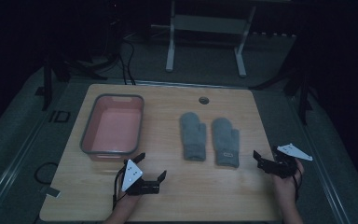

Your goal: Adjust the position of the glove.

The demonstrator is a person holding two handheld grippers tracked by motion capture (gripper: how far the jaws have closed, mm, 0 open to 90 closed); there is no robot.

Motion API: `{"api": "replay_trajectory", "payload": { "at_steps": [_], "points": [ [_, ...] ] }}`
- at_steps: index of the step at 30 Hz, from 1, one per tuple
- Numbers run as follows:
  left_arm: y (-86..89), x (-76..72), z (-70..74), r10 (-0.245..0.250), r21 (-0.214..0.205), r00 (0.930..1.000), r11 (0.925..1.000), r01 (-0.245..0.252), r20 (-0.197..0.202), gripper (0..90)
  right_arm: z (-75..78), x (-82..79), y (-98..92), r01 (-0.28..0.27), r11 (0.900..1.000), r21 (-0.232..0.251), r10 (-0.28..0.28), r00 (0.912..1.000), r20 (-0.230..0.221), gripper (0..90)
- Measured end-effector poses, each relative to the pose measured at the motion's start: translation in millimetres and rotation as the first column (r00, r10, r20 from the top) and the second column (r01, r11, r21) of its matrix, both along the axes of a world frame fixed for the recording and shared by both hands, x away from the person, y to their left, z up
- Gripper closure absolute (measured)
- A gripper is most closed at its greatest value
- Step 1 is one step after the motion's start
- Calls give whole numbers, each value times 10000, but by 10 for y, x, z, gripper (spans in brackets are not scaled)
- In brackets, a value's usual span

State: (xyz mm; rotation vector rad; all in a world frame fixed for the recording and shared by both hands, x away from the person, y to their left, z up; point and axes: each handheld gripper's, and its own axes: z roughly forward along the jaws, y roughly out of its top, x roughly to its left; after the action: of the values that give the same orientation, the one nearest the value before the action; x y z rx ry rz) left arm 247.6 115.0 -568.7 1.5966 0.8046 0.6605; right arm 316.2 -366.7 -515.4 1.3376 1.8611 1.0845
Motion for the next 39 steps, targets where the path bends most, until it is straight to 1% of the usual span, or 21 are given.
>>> {"api": "replay_trajectory", "payload": {
  "at_steps": [1,2,4,8,10,17,19,21,22,23,25,27,28,29,31,33,34,35,37,38,39],
  "points": [
    [2,1,0,-1,-8,10000,10000,0,-15,0,35,43,55,-208,9998,16,208,9998,-30,127],
    [5,3,0,7,-49,10000,10000,-7,-28,0,35,43,55,-208,9998,16,208,9998,-30,127],
    [13,6,1,7,-80,10000,10000,-8,-69,0,80,103,150,-466,9989,26,467,9989,-76,127],
    [19,9,-1,17,-166,10000,9999,-18,-83,0,99,147,266,-723,9974,31,723,9973,-138,128],
    [24,11,0,9,-187,9999,9998,-11,-113,0,105,177,349,-918,9958,53,919,9954,-285,127],
    [17,7,-1,20,-158,10000,9999,-21,-66,0,186,302,617,-1461,9892,72,1462,9890,-237,126],
    [15,7,0,32,-139,10000,9999,-32,-65,0,217,344,705,-1588,9873,-34,1586,9870,-265,126],
    [14,6,0,33,-102,10000,9999,-33,-49,0,250,385,800,-1819,9833,-57,1817,9830,-271,126],
    [14,5,0,32,-98,10000,9999,-32,-43,0,281,425,900,-2002,9797,-75,2000,9796,-214,126],
    [13,5,0,33,-100,10000,9999,-34,-44,0,281,425,900,-2002,9797,-75,2000,9796,-214,126],
    [13,6,0,36,-99,10000,9999,-36,-45,0,305,466,1000,-2162,9763,-28,2161,9761,-216,126],
    [14,6,0,31,-103,10000,9999,-32,-45,0,323,505,1099,-2410,9705,0,2409,9703,-222,125],
    [14,6,0,34,-112,10000,9999,-35,-53,1,334,541,1202,-2582,9661,-27,2580,9658,-261,123],
    [14,7,0,39,-132,10000,9999,-40,-64,1,334,541,1202,-2582,9661,-27,2580,9658,-261,123],
    [17,8,-1,7,-168,10000,9999,-8,-81,0,341,574,1317,-2624,9649,-89,2620,9645,-325,122],
    [17,9,-1,2,-186,10000,9998,-4,-92,0,341,605,1432,-2986,9543,-100,2980,9539,-364,103],
    [17,8,-1,-3,-199,9999,9998,1,-100,0,335,622,1494,-2963,9549,-211,2954,9546,-375,103],
    [18,8,-1,-2,-205,9999,9998,0,-101,0,327,648,1555,-3086,9510,-189,3075,9503,-480,103],
    [19,10,-1,-22,-216,9999,9998,19,-122,0,307,687,1674,-3201,9468,-335,3176,9461,-642,103],
    [19,10,-1,-23,-219,9999,9998,21,-123,0,295,714,1732,-3343,9421,-270,3313,9402,-789,103],
    [19,10,-1,-28,-214,9999,9998,26,-121,0,282,736,1787,-3399,9400,-295,3366,9381,-821,103]
  ]
}}
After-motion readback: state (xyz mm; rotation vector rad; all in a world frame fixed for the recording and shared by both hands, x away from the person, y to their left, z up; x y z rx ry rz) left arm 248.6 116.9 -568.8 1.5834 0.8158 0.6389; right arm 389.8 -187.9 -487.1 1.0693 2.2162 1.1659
